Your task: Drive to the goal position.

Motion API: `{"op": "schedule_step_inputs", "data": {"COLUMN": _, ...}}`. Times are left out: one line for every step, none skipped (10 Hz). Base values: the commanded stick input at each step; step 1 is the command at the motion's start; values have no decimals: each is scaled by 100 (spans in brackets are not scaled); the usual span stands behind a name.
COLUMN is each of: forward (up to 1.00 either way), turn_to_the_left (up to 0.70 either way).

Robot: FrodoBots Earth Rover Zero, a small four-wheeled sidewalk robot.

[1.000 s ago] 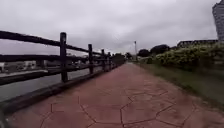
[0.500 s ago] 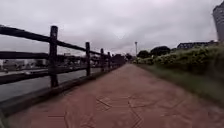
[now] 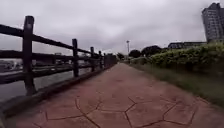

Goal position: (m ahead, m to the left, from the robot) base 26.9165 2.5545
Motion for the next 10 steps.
{"op": "schedule_step_inputs", "data": {"forward": 100, "turn_to_the_left": 0}}
{"op": "schedule_step_inputs", "data": {"forward": 100, "turn_to_the_left": 0}}
{"op": "schedule_step_inputs", "data": {"forward": 100, "turn_to_the_left": 0}}
{"op": "schedule_step_inputs", "data": {"forward": 100, "turn_to_the_left": 0}}
{"op": "schedule_step_inputs", "data": {"forward": 100, "turn_to_the_left": 0}}
{"op": "schedule_step_inputs", "data": {"forward": 100, "turn_to_the_left": 0}}
{"op": "schedule_step_inputs", "data": {"forward": 100, "turn_to_the_left": 0}}
{"op": "schedule_step_inputs", "data": {"forward": 100, "turn_to_the_left": 0}}
{"op": "schedule_step_inputs", "data": {"forward": 100, "turn_to_the_left": 0}}
{"op": "schedule_step_inputs", "data": {"forward": 100, "turn_to_the_left": 0}}
